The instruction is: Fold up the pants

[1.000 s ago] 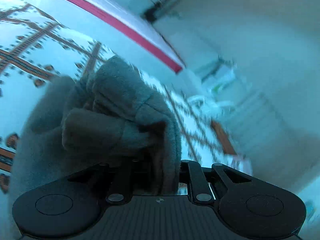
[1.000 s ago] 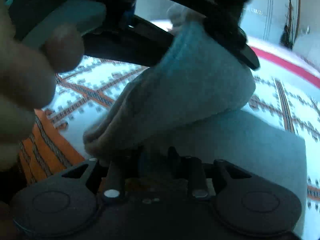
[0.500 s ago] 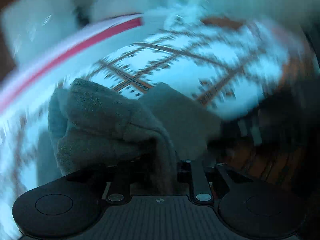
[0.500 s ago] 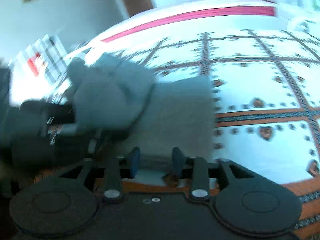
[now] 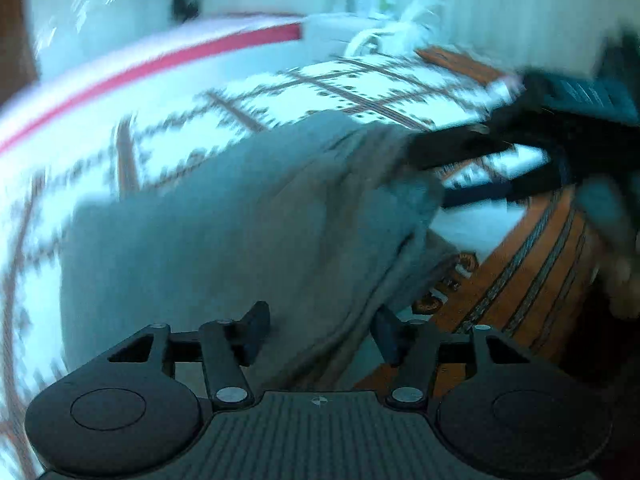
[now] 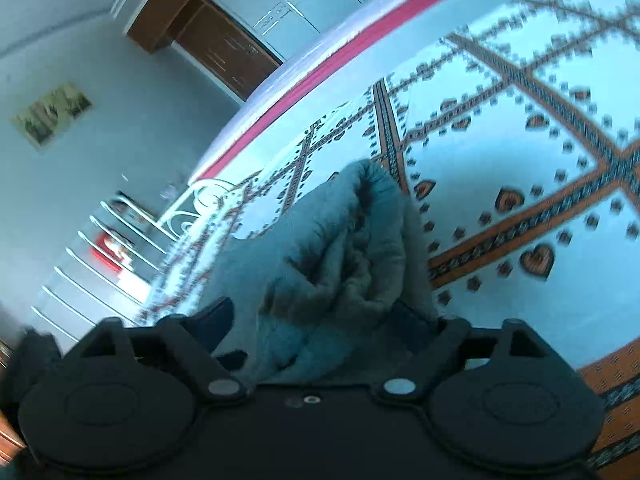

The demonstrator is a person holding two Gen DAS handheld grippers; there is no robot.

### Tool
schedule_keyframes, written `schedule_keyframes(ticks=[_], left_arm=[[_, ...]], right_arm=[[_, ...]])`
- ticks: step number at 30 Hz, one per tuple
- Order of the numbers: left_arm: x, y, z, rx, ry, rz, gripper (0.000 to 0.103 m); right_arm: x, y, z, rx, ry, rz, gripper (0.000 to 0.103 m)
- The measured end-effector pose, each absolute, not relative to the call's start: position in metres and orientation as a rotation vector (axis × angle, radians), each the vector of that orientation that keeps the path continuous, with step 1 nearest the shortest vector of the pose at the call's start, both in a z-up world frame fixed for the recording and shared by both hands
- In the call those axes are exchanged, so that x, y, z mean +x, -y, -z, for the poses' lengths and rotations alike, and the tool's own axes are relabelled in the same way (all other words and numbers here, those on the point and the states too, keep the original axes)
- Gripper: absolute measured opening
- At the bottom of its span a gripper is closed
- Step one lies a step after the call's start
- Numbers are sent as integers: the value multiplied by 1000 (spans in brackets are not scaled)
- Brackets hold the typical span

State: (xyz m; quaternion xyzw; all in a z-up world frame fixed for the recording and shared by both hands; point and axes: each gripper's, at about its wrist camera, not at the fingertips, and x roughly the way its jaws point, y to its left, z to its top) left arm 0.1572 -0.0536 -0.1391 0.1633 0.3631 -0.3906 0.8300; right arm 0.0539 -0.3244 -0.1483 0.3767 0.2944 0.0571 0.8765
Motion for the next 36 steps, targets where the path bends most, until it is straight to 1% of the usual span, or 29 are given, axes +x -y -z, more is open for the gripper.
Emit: schedule_keyframes(ticks=[3, 5, 6, 7, 8, 9, 10, 12, 13, 14, 15, 16, 19, 21, 24, 27, 28, 29, 31, 32, 34, 36], left_arm=[[169, 30, 135, 153, -834, 813, 57], [174, 12, 130, 25, -853, 803, 57], [176, 3, 129, -22, -857, 800, 57], [175, -5, 124, -50, -841, 782, 57], [173, -9, 124, -40, -819, 763, 57], [170, -12, 122, -15, -795, 745, 57], [168, -15, 120, 3, -778, 733, 58], [166, -21, 123, -27, -782, 723, 61], [168, -25, 129, -51, -805, 716, 63], [172, -28, 135, -67, -833, 699, 63], [177, -30, 145, -77, -864, 672, 63], [180, -33, 151, -96, -895, 657, 63], [189, -35, 167, -191, -921, 654, 63], [190, -36, 171, -228, -926, 660, 63], [192, -44, 175, -336, -902, 656, 63], [189, -46, 167, -294, -837, 606, 64], [190, -44, 169, -275, -856, 595, 65], [194, -42, 175, -274, -885, 589, 65], [195, -41, 184, -289, -916, 593, 65], [194, -39, 183, -274, -911, 597, 65], [195, -38, 182, -252, -904, 600, 65], [196, -42, 183, -287, -911, 590, 65]], right_arm=[[63, 323, 160, 847, -663, -127, 86], [67, 320, 164, 853, -671, -105, 79], [69, 319, 165, 871, -661, -111, 72], [69, 317, 164, 891, -649, -121, 70], [70, 316, 161, 906, -638, -122, 72], [72, 315, 158, 922, -634, -114, 85], [74, 316, 157, 940, -642, -106, 91], [78, 318, 161, 991, -661, -95, 94], [80, 319, 164, 996, -678, -72, 92], [83, 319, 166, 983, -690, -45, 88], [84, 318, 167, 960, -694, -7, 67], [84, 318, 168, 942, -700, 23, 40], [80, 315, 169, 907, -689, 40, 31], [76, 312, 159, 891, -658, 23, 28], [76, 298, 118, 764, -547, -66, 27], [72, 297, 102, 696, -480, -91, 27], [72, 302, 109, 682, -498, -64, 28], [76, 310, 124, 689, -557, -29, 28], [77, 327, 160, 775, -677, 32, 28], [72, 331, 171, 810, -698, 53, 28], [65, 334, 177, 874, -689, 46, 31], [65, 328, 171, 830, -701, 33, 33]])
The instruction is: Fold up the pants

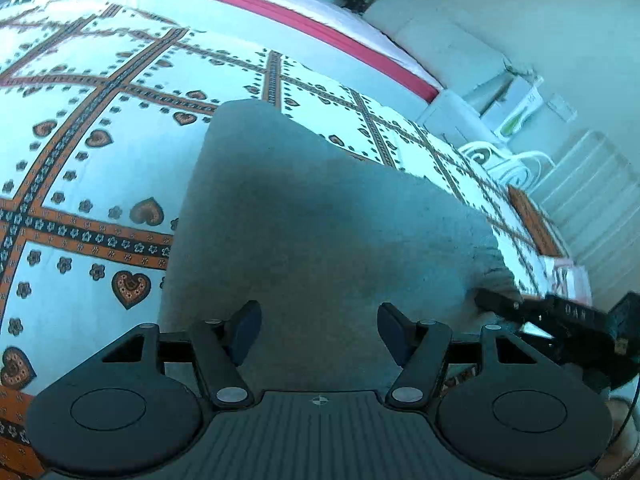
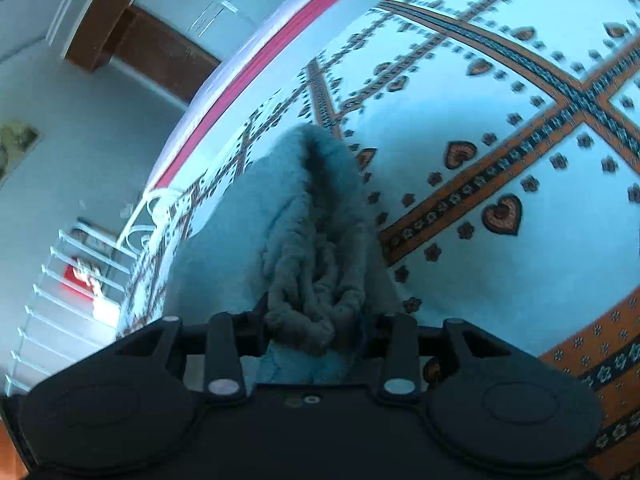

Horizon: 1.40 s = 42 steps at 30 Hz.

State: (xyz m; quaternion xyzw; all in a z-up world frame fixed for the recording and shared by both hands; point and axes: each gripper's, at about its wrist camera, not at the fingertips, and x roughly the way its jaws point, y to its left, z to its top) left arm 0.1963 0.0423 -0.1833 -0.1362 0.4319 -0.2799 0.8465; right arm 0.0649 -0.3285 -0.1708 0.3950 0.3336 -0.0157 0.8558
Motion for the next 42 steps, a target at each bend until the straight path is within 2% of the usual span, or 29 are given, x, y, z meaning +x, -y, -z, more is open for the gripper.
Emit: schedule_keyframes(ticks=[2, 3, 4, 5, 6, 7, 12, 14, 16, 24, 32, 35, 42], left_arm=[[200, -46, 182, -320, -910, 578, 65], [200, -47, 181, -318, -906, 570, 65], [200, -47, 181, -312, -901, 567, 65], [200, -47, 180, -305, -897, 566, 65], [199, -46, 180, -296, -895, 568, 65], [199, -44, 180, -287, -894, 570, 66], [200, -38, 181, -258, -898, 569, 68], [198, -38, 178, -257, -890, 560, 71], [197, -36, 175, -245, -883, 549, 83], [186, -29, 165, -155, -851, 491, 90], [165, -20, 161, -58, -817, 429, 96], [159, -18, 160, -36, -815, 419, 96], [142, -14, 151, 33, -766, 422, 97]], right_arm=[[64, 326, 168, 813, -708, 35, 45], [63, 328, 170, 831, -710, 41, 59], [60, 329, 172, 859, -706, 36, 64], [56, 329, 172, 874, -703, 34, 62], [56, 326, 169, 853, -708, 40, 49], [55, 322, 166, 795, -714, 48, 45], [58, 319, 169, 749, -749, 84, 42], [56, 319, 167, 754, -748, 73, 46], [51, 316, 158, 723, -717, 78, 62], [28, 296, 132, 494, -639, 134, 79], [13, 288, 120, 449, -590, 140, 83], [10, 283, 117, 446, -588, 125, 88], [4, 262, 109, 373, -576, 84, 88]])
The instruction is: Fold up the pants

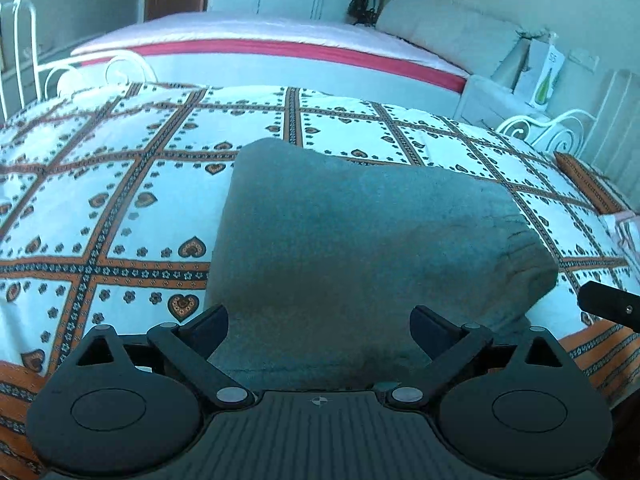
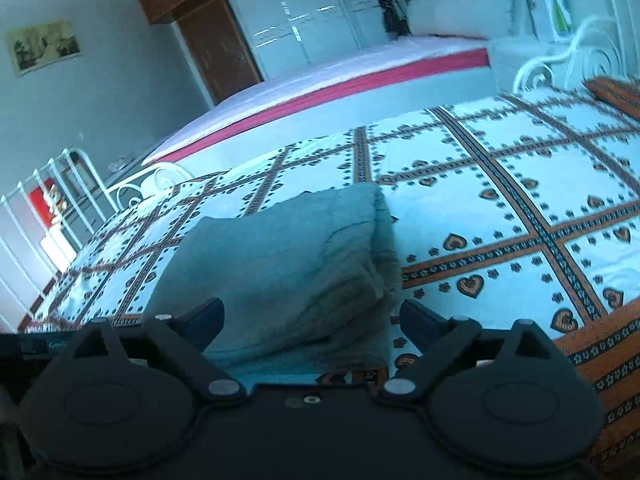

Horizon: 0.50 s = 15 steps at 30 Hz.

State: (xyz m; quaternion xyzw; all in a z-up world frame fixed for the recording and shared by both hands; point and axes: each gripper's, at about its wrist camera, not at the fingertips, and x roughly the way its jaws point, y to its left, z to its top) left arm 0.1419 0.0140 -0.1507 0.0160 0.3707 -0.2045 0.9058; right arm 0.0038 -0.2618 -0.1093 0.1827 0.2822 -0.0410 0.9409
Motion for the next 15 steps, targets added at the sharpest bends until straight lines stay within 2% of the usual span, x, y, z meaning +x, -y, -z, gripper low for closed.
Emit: schedule_keyframes(ticks=[2, 4, 6, 15], left_arm=[[139, -12, 148, 58, -751, 427, 97], [137, -10, 144, 85, -735, 429, 98], [136, -10, 141, 96, -721, 431, 98], [146, -44, 155, 23, -803, 363, 101]], right_arm=[[4, 255, 107, 340, -572, 74, 85], [5, 249, 104, 291, -567, 66, 69], [8, 246, 103, 266, -574, 60, 64], [10, 243, 110, 255, -614, 42, 72]])
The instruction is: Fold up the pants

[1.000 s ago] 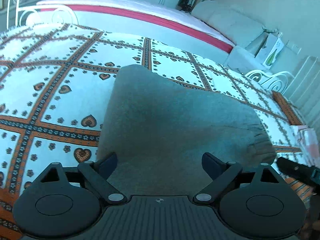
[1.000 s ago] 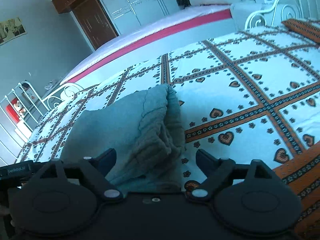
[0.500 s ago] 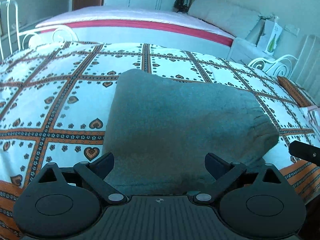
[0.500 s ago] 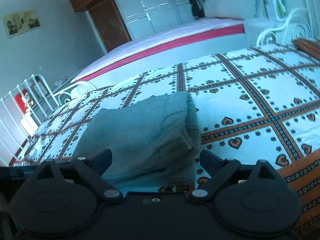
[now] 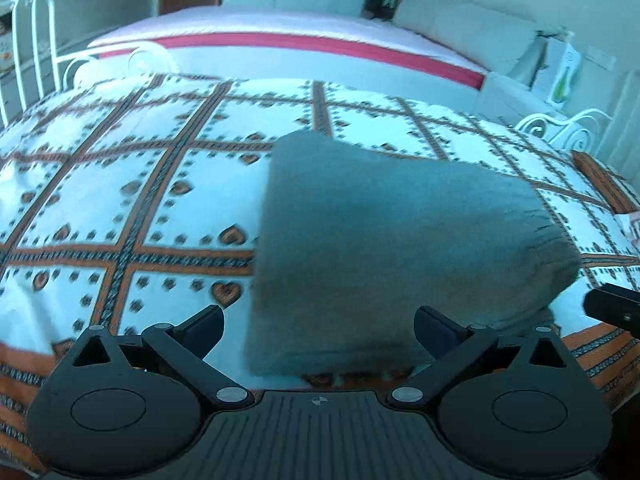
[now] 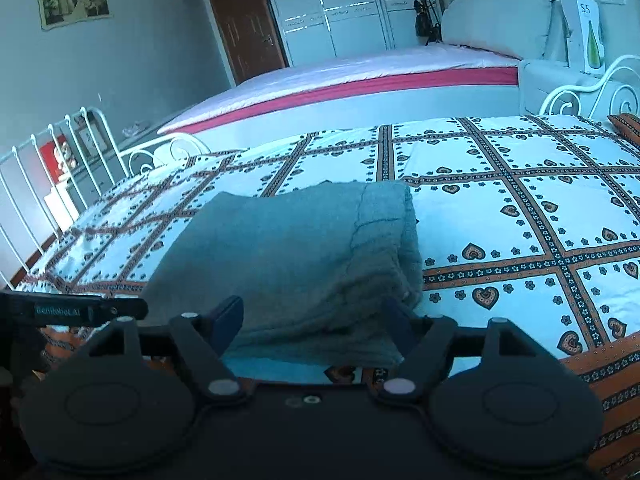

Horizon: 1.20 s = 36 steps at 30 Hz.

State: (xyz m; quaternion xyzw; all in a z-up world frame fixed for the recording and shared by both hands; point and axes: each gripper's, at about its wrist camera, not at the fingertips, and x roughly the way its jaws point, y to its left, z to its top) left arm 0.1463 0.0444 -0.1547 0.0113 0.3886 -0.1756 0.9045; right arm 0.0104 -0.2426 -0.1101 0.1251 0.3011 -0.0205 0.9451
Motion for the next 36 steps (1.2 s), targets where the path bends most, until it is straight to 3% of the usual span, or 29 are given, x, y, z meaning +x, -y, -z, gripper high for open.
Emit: schedule_keyframes(ticks=[7, 15, 18, 20, 23, 24, 25, 27, 28, 36], left_arm=[[157, -61, 161, -53, -846, 361, 101], [212, -62, 155, -95, -878, 356, 101], [229, -50, 151, -77, -862, 396, 101], [240, -37, 148, -78, -848, 447, 101], [259, -12, 146, -94, -830, 545, 101], [264, -3, 147, -79, -824, 562, 100], [271, 7, 150, -51, -820, 569, 92], [284, 20, 160, -2, -843, 574, 67], [292, 23, 167, 1, -865, 563, 63], [322, 31, 192, -53, -875, 484, 56]], right_arm=[[14, 269, 117, 394, -651, 71, 84], [69, 337, 141, 703, -759, 80, 82], [81, 329, 122, 569, -677, 118, 79], [88, 311, 105, 437, -592, 77, 74], [117, 288, 99, 347, -584, 5, 40], [130, 282, 101, 338, -596, 3, 22], [140, 280, 105, 325, -613, 5, 15], [161, 271, 114, 273, -643, -4, 14], [169, 266, 119, 241, -662, -9, 13], [189, 292, 152, 200, -729, 70, 5]])
